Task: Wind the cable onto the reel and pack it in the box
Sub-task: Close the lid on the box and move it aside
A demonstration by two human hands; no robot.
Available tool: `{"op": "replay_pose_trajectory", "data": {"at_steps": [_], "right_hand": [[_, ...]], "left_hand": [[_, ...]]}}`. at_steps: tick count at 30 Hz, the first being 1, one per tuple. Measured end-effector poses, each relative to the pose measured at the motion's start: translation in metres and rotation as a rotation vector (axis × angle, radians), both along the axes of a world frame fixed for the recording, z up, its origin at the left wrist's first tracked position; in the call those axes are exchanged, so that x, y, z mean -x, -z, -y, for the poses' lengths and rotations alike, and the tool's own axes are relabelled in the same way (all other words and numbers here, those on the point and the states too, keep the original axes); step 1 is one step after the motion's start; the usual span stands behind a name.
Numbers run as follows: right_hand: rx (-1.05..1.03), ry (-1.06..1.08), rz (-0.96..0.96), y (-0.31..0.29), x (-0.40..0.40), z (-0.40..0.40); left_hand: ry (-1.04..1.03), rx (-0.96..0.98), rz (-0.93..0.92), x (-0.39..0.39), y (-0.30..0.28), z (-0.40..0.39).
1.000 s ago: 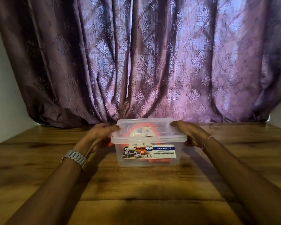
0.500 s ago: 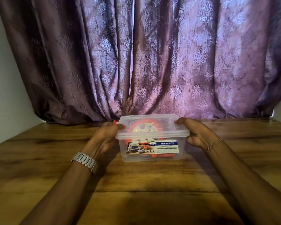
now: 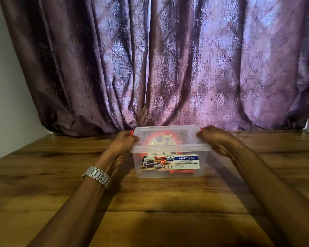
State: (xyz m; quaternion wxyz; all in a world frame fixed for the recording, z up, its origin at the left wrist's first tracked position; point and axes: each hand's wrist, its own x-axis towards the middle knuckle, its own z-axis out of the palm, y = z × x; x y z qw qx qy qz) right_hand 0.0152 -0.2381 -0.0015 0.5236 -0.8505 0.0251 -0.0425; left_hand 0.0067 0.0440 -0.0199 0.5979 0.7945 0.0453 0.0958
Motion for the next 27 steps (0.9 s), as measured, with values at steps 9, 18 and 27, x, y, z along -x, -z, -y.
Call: {"op": "replay_pose_trajectory", "data": {"at_steps": [9,18,27], "right_hand": [[0.564,0.186,0.215,-0.005,0.001,-0.020],[0.228,0.149,0.474,0.004,-0.014,-0.104],[0.297,-0.298,0.376,-0.005,-0.026,-0.286]], "left_hand": [[-0.025,0.188,0.055,0.005,0.007,0.001],[-0.339,-0.042,0.172,0.050,0.004,-0.081],[-0.713,-0.103,0.224,0.124,0.009,-0.217]]}}
